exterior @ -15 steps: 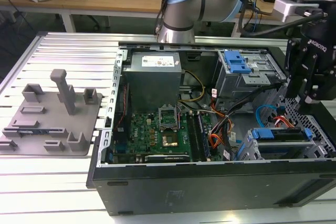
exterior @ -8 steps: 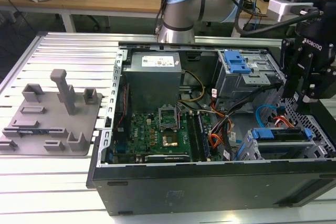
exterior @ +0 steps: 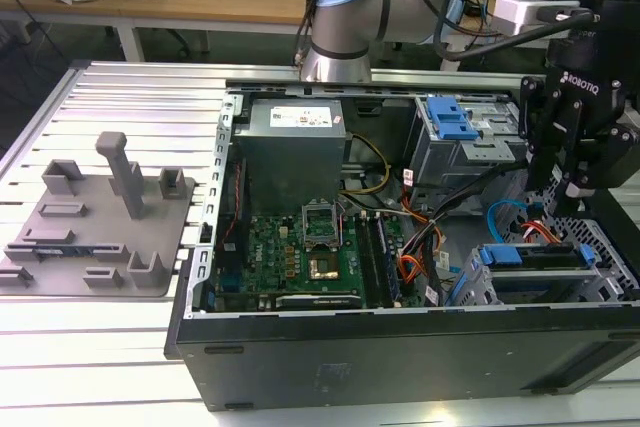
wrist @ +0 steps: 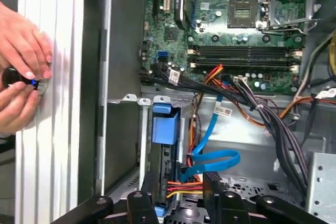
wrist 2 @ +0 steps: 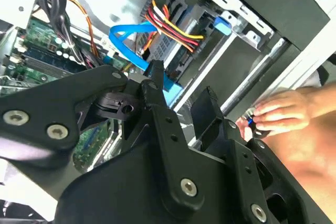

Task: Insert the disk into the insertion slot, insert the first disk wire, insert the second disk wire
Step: 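Insert the second disk wire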

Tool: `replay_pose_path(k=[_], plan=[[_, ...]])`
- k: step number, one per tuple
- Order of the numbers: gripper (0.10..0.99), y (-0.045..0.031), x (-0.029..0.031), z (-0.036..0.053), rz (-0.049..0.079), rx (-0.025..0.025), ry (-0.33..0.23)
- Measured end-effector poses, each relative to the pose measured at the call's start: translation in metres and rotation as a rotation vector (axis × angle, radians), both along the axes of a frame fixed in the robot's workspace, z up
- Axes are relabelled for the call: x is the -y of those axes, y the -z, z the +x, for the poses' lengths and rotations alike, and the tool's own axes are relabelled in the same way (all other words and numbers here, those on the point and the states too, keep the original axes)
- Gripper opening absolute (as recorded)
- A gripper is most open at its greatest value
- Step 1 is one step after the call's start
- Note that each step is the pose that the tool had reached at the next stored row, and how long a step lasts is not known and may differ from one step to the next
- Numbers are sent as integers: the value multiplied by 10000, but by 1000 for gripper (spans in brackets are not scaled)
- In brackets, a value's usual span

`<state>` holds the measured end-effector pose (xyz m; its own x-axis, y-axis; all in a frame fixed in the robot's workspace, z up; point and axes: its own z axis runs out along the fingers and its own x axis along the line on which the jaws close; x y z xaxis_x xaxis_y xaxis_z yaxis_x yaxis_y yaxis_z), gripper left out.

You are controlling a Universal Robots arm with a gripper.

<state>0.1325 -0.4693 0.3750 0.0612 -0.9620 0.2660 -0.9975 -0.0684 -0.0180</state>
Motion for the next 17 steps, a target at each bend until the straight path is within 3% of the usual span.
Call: replay_pose_path(k=[3, 10, 11, 17], plan=[[486, 21, -1, 0, -78, -48, 0], [471, 46, -8, -21, -101, -50, -2], [396, 48, -9, -22, -100, -50, -3], [396, 68, -40, -25, -130, -50, -1]])
